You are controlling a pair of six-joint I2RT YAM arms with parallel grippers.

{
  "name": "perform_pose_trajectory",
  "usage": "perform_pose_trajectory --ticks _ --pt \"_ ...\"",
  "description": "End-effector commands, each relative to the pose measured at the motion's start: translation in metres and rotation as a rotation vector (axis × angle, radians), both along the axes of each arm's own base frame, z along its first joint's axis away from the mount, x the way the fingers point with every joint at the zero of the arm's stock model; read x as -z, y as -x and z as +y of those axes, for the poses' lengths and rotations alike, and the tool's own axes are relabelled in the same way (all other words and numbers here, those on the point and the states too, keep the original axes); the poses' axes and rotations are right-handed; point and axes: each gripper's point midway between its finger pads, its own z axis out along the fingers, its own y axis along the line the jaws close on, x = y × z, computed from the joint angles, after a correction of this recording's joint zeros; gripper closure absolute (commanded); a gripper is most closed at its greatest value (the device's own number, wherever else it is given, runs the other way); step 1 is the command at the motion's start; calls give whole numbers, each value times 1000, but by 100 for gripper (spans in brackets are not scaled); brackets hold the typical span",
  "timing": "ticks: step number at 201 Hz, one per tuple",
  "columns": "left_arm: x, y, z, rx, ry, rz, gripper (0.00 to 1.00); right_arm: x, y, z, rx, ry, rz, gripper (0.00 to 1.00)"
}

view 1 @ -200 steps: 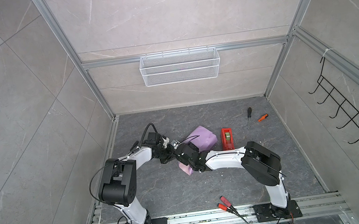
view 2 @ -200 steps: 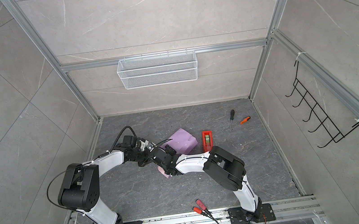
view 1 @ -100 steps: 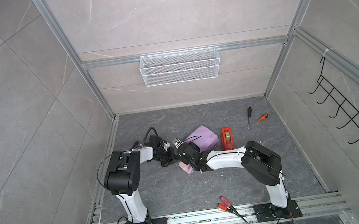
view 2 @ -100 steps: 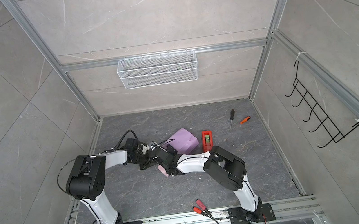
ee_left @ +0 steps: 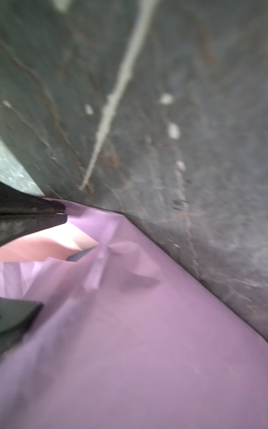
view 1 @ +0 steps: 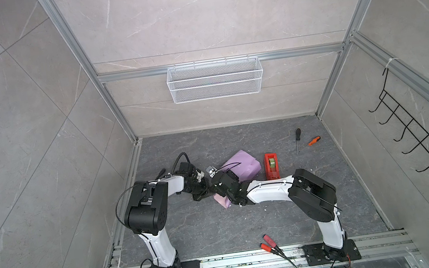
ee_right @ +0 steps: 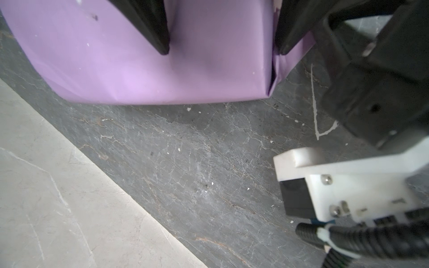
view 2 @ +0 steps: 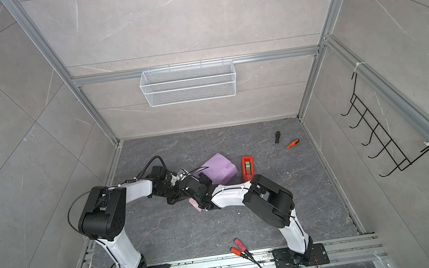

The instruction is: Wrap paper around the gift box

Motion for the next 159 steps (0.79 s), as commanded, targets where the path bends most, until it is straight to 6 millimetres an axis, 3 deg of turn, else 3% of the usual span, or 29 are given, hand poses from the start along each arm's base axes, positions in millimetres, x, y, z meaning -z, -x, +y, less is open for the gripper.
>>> perform_pose_trajectory --ticks 1,58,110,142,159 --pt "16 29 18 6 -99 93 100 74 30 -39 -15 186 212 27" --pt "23 47 28 -14 -131 130 100 49 24 -26 -43 142 183 26" --pt "33 53 53 -133 -121 164 100 25 19 -9 -75 78 170 25" --pt "8 45 46 -101 -83 61 100 -21 13 -6 -64 -10 142 23" --pt "-11 35 45 -78 -77 -33 100 -46 7 -18 -25 -79 148 23"
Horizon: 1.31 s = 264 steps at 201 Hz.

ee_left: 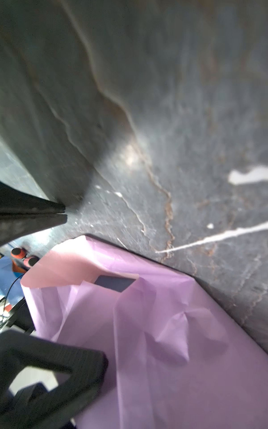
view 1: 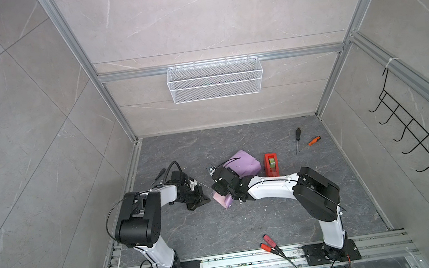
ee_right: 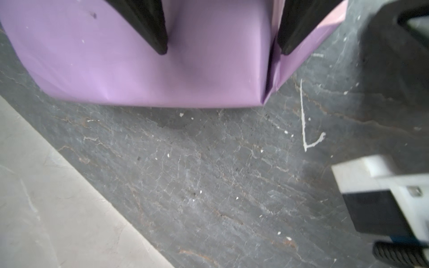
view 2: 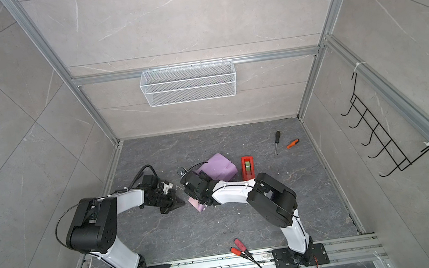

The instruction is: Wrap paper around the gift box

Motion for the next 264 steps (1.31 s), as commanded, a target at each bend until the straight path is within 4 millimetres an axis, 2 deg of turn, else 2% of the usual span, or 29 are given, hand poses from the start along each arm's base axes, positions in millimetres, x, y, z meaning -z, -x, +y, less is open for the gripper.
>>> perform_pose_trajectory --ticks 1,21,46,55,86,101,118,131,162,192,213,239,264 --pt "-10 2 11 10 -78 -61 100 -37 2 -16 39 -85 52 23" --pt "-31 -6 11 34 -74 -141 89 -58 0 -40 116 -161 95 22" --pt "-56 -26 8 72 -73 -245 71 -61 4 -74 202 -201 154 23" --pt "-69 -37 7 102 -82 -293 64 -58 7 -88 240 -204 185 24" --pt "-103 -70 9 168 -152 -389 54 -44 22 -126 345 -222 262 32" --pt "-111 -82 10 178 -168 -406 52 -34 27 -140 392 -228 290 37" --pt "-117 -91 8 200 -173 -416 49 -26 34 -149 433 -237 328 38" --pt "-115 -99 8 213 -186 -425 47 -17 37 -150 436 -239 344 38" --pt "-79 -116 15 223 -258 -320 45 5 39 -158 487 -226 387 40" --pt "-53 -123 5 267 -219 -219 48 12 26 -158 500 -261 389 41" --pt "-42 -117 1 283 -207 -164 48 14 12 -159 516 -292 401 41" --pt "-42 -105 -12 312 -165 -176 48 14 -5 -148 471 -318 406 41" --pt "-42 -85 -28 365 -139 -166 47 17 -14 -136 437 -335 443 41"
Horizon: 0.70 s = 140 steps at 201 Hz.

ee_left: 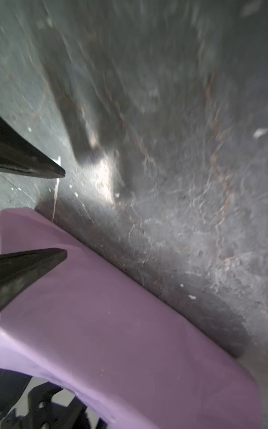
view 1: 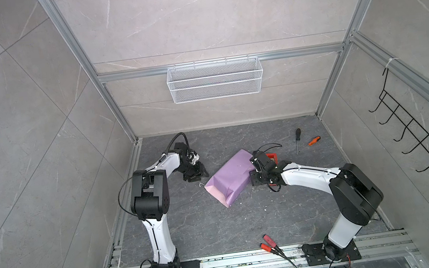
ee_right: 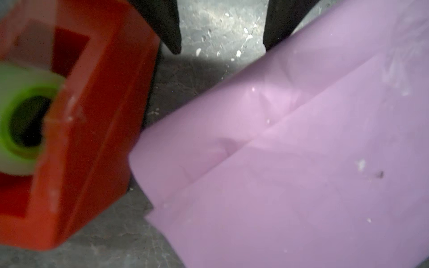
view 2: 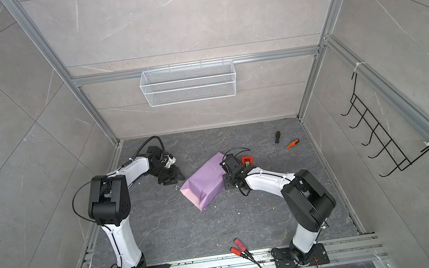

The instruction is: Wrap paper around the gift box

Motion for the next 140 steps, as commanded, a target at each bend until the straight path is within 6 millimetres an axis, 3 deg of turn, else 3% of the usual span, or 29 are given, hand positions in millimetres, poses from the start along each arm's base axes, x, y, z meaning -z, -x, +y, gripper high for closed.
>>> perform_pose_trajectory --ticks 1,57,91,120,140 --pt "-17 23 -21 86 51 -9 47 -11 -17 26 -58 -81 -20 41" --pt "-40 44 -25 85 99 -31 47 -10 -22 49 -115 -155 0 41" --pt "-47 60 -21 76 108 -56 47 -9 -18 47 -121 -151 14 40" --pt "-62 58 1 107 18 -178 47 -11 -6 39 -128 -155 17 40" --pt "-86 47 19 127 -60 -285 46 -9 8 26 -115 -142 50 40"
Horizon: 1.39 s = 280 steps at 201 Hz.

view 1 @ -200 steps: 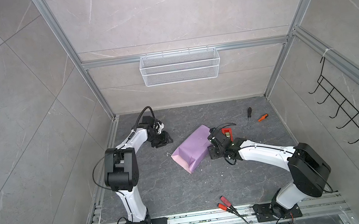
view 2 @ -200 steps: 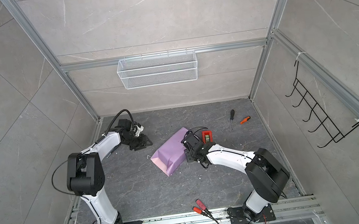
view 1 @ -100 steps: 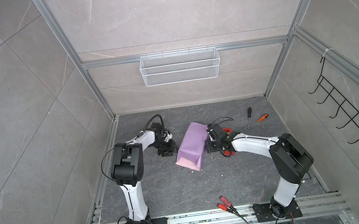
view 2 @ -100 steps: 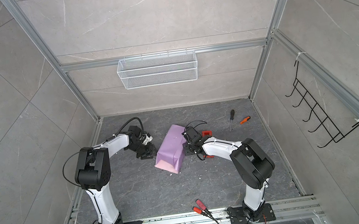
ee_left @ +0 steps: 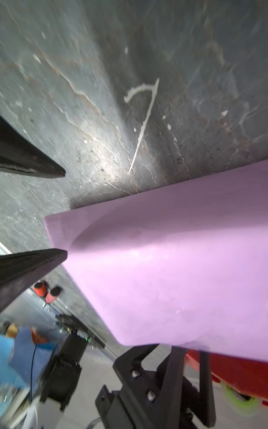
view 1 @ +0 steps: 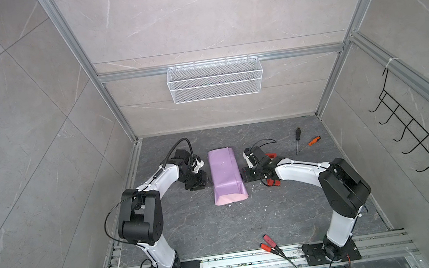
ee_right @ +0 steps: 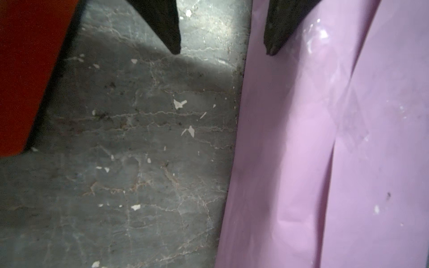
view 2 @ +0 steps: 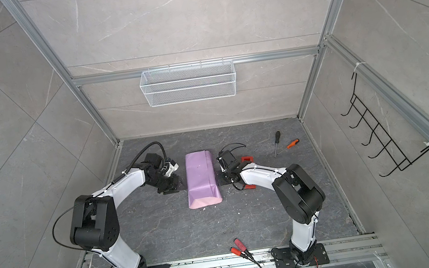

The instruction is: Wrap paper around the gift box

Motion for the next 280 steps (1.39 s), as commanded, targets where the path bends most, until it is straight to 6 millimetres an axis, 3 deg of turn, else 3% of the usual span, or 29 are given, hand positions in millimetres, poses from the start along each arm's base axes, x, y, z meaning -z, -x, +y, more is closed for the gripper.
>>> perform_pose_trajectory --ticks 1,18,42,88,106,131,167,185,218,226,239,244,266,280 --pt "-39 -17 23 37 -85 -188 46 -7 18 -10 -13 0 19 40" --pt "-64 -29 26 71 -117 -289 46 -7 33 -18 -11 -12 31 40" --pt "-84 -38 -2 141 -59 -339 53 1 48 -30 -4 7 57 42" --pt "-71 -21 -71 396 -58 -310 92 13 63 -34 18 -26 88 47" --pt "-69 -7 -85 472 -64 -301 95 8 65 -32 25 -61 88 48" --pt "-67 -6 -74 506 -163 -387 89 -5 64 -28 -17 -72 52 47" --pt "-69 -9 -22 434 -288 -479 79 -56 53 -2 -123 -115 -62 41" --pt "-56 1 -1 384 -285 -444 72 -74 42 11 -155 -99 -97 38" --pt "-29 25 10 403 -268 -401 56 -83 24 45 -238 -37 -115 42" --pt "-23 29 10 404 -256 -403 56 -83 19 49 -246 -18 -116 49" --pt "-18 31 8 393 -234 -420 56 -86 16 60 -254 -47 -92 89" --pt "-17 33 6 398 -220 -434 57 -88 17 65 -263 -71 -81 100" --pt "-27 52 -7 558 -88 -595 66 -88 24 82 -292 -167 -31 100" --pt "-25 68 -12 737 -53 -679 85 -74 25 76 -265 -151 11 100"
